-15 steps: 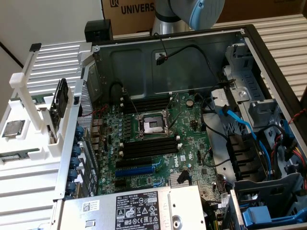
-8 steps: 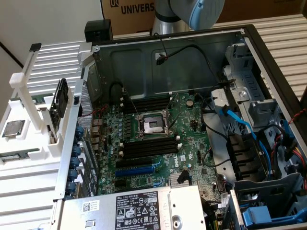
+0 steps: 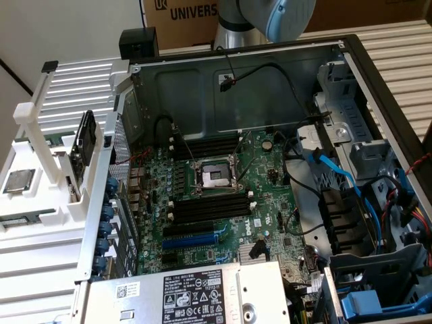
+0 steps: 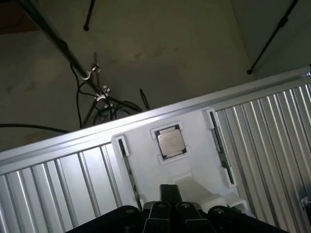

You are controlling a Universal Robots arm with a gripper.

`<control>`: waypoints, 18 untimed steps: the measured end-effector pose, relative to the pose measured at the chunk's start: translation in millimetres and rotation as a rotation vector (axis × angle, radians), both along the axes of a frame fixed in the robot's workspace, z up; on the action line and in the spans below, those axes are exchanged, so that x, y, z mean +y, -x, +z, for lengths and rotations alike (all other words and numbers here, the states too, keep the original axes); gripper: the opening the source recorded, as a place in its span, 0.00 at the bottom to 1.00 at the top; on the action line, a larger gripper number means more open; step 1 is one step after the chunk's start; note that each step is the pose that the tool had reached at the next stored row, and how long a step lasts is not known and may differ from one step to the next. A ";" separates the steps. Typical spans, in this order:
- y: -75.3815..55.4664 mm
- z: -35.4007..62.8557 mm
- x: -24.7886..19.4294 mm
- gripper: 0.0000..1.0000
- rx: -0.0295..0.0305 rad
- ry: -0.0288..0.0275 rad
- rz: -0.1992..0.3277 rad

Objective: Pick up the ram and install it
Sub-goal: 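Pick up the ram and move it above insertion slot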

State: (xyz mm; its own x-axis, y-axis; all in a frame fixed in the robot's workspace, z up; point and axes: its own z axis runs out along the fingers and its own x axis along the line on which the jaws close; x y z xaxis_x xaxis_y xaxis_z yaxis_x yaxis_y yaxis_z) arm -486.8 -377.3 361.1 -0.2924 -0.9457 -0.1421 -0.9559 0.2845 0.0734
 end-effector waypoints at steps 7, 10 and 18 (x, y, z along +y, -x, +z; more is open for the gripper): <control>4.2 -5.9 -0.3 0.11 0.0003 0.0010 0.036; 4.2 -8.2 -0.6 0.11 0.0024 0.0009 0.063; 4.5 -14.2 -5.2 0.11 0.0068 0.0008 0.099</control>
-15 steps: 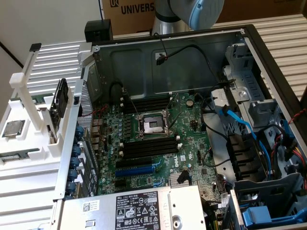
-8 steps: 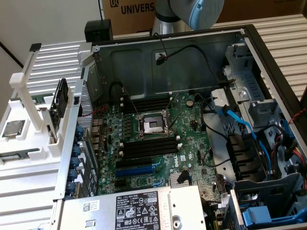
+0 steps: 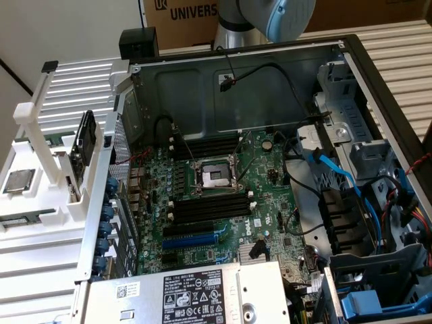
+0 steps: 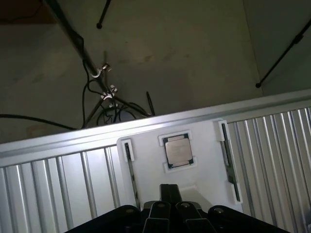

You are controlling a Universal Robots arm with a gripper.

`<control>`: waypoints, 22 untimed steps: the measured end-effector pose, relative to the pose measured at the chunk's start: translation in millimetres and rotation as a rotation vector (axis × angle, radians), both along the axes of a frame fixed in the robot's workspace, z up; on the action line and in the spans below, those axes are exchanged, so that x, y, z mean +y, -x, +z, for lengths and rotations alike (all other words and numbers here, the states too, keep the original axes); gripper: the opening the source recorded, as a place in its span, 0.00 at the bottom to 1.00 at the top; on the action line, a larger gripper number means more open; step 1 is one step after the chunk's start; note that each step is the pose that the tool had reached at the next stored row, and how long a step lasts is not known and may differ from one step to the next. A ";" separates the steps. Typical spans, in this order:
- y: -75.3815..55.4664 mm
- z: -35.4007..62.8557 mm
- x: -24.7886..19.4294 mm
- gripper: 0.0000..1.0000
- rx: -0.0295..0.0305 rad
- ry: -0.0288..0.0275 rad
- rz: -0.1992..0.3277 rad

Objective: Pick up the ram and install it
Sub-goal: 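Pick up the ram and move it above insertion slot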

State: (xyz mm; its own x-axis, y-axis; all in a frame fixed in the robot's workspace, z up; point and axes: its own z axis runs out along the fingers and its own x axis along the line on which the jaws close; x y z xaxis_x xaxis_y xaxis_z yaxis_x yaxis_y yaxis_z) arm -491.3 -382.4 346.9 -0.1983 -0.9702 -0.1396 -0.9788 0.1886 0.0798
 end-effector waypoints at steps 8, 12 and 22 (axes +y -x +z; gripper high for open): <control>0.0 -4.7 -5.1 0.11 0.0001 0.0148 0.020; -2.9 -12.2 -6.4 0.11 -0.0003 0.0237 0.038; -17.0 -35.9 -8.8 0.11 -0.0007 0.0243 0.069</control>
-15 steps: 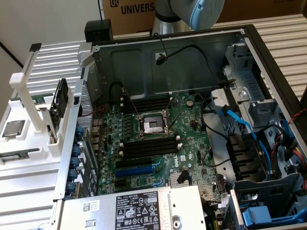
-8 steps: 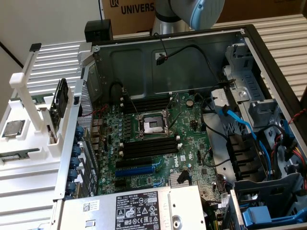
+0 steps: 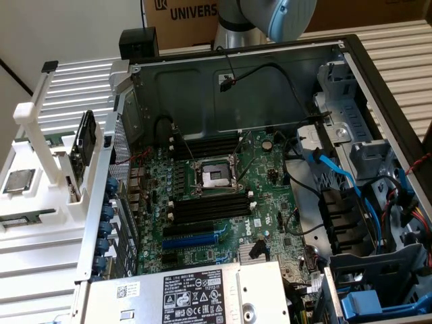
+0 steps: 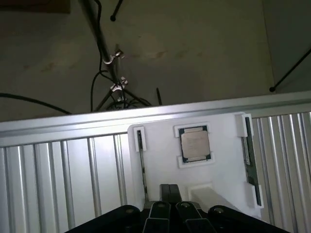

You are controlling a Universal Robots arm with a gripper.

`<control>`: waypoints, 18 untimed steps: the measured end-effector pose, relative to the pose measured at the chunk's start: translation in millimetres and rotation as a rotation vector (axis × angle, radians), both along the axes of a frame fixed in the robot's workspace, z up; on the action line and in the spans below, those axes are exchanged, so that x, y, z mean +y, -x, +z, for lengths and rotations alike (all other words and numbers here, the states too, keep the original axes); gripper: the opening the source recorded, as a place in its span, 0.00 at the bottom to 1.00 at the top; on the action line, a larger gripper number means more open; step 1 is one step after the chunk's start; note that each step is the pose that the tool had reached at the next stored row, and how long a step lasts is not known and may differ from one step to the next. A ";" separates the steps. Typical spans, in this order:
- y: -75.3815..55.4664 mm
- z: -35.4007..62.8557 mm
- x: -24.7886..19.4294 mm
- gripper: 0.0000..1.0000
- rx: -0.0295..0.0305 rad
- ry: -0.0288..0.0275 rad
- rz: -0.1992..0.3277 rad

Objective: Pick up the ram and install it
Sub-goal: 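Pick up the ram and move it above insertion slot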

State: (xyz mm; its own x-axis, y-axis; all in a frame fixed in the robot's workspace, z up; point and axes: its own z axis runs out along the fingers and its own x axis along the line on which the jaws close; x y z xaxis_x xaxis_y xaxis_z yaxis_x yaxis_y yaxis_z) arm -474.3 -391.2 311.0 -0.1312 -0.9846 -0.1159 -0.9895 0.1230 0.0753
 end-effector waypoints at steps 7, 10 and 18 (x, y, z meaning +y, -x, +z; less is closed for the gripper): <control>0.0 -19.2 -6.8 0.11 -0.0227 0.0000 0.001; 0.1 -27.6 -9.8 0.11 -0.0273 0.0000 0.001; -10.7 -47.7 -14.8 0.11 -0.0273 0.0001 0.001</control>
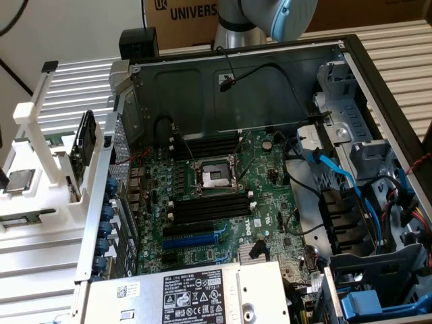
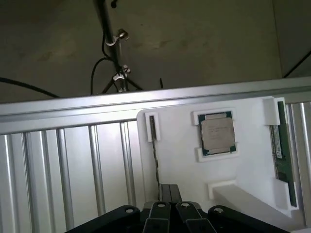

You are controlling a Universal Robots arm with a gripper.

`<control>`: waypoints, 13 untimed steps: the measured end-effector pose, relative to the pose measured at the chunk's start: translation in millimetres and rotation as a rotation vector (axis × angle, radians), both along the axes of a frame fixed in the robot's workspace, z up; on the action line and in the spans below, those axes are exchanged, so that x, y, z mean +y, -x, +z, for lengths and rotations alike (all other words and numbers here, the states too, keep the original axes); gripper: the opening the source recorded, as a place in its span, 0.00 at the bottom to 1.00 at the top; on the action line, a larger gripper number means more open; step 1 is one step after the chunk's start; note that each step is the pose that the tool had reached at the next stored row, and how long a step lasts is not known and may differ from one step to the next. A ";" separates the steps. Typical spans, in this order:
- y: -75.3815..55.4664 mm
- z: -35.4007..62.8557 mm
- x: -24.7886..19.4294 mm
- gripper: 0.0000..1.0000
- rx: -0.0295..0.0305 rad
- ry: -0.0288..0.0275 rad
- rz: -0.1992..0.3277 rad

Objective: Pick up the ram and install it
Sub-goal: 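Pick up the ram and move it above insertion slot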

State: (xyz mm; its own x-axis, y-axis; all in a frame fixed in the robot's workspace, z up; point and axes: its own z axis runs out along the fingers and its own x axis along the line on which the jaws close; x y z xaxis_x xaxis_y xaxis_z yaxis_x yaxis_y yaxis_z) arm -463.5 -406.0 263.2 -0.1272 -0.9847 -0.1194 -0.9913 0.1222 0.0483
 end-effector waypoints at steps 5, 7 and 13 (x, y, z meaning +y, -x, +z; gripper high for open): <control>-10.3 -9.3 -0.6 0.11 -0.0002 -0.0001 0.000; -13.8 -13.0 -0.8 0.11 -0.0002 -0.0001 0.000; -19.0 -23.8 -1.1 0.11 0.0000 0.0000 0.000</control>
